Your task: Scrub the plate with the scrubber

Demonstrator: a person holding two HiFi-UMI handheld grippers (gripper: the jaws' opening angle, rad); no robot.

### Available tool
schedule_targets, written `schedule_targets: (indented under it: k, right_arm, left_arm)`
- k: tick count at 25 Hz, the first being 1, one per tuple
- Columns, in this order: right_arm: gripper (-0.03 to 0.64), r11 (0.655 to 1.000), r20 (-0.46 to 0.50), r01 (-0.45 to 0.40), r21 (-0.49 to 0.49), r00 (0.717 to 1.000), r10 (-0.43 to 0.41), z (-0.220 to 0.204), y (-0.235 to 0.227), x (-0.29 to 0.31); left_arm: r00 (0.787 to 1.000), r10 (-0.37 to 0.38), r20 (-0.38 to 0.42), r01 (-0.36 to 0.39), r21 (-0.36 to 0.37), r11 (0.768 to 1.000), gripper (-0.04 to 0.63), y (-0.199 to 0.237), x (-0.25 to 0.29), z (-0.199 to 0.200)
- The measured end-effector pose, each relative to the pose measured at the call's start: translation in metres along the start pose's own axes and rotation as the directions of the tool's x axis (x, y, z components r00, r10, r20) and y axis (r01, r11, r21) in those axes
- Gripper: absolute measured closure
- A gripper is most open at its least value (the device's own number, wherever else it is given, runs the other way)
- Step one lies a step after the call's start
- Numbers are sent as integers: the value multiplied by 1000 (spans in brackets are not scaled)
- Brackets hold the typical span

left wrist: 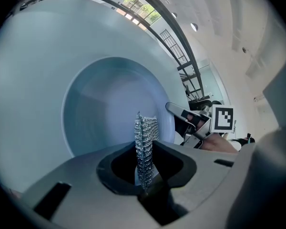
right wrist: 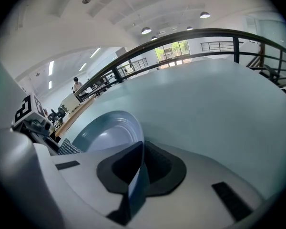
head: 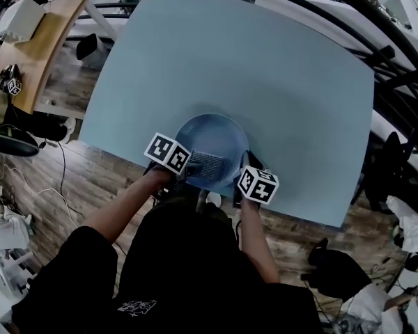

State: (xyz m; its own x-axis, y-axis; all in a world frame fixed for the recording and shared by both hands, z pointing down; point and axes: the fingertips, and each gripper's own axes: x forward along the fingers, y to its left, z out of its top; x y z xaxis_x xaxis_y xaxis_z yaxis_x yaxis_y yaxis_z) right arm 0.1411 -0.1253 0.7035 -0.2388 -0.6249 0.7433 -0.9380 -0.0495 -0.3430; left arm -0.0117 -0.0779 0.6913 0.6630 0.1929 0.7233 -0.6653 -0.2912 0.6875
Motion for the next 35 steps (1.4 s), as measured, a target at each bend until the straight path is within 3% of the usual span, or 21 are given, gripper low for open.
schedule_targets:
  k: [20, 35]
  right_arm:
    - [601, 1000, -4, -2, -9, 1000, 2, 0, 3, 0]
    - [601, 1000, 2, 15, -7, 1000, -15, 1, 3, 2]
  left_arm:
    - [996, 84, -30, -83, 29, 996, 500, 44, -51, -4]
    - [987, 148, 67, -149, 10, 989, 500, 75, -79, 43]
